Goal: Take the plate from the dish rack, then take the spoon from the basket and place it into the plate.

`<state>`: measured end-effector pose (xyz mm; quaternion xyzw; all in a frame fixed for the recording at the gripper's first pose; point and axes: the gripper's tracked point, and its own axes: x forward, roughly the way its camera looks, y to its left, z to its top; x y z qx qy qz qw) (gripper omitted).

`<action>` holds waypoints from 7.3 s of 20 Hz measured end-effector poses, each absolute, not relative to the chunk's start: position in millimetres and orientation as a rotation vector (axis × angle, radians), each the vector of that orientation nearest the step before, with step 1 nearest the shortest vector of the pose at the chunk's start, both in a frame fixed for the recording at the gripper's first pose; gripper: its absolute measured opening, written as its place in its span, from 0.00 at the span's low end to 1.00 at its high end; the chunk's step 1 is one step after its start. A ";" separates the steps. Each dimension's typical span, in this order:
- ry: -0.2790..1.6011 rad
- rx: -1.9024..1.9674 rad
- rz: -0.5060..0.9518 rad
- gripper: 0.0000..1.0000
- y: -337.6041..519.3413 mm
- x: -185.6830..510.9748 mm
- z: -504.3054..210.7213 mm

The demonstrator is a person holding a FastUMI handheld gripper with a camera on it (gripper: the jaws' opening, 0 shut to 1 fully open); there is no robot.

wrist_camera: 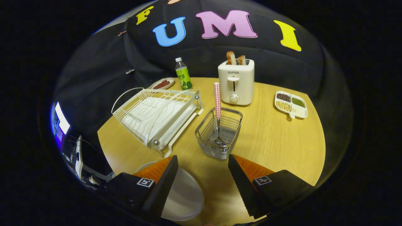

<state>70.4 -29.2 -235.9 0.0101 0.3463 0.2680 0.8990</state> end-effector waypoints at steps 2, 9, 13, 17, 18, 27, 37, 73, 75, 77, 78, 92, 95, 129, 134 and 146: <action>0.662 0.035 0.553 0.99 -23.7 83.4 -218.0; 0.546 0.068 0.481 0.99 -15.8 150.0 -191.7; 0.511 0.055 0.449 0.99 -5.0 180.8 -192.5; 0.506 -0.015 0.418 0.99 6.7 211.0 -208.5; 0.519 -0.023 0.410 0.99 10.0 216.7 -214.8; 0.607 -0.027 0.388 0.64 27.0 242.6 -250.8; 0.591 -0.065 0.354 0.11 15.6 237.9 -237.5; 0.671 0.116 0.189 0.11 8.0 43.9 -165.6; 0.707 0.114 0.190 0.11 13.7 39.4 -187.2; 0.738 0.116 0.195 0.11 20.5 35.7 -204.5; 0.759 0.118 0.194 0.11 22.4 33.5 -214.1; 0.877 0.107 0.183 0.14 34.8 24.0 -271.3; 0.889 0.104 0.175 0.14 31.8 20.8 -277.8; 0.047 0.049 0.091 0.99 5.2 30.2 81.3; -0.019 0.088 0.098 0.98 -5.8 25.6 92.9; 0.027 0.144 0.157 0.99 -32.5 30.5 73.4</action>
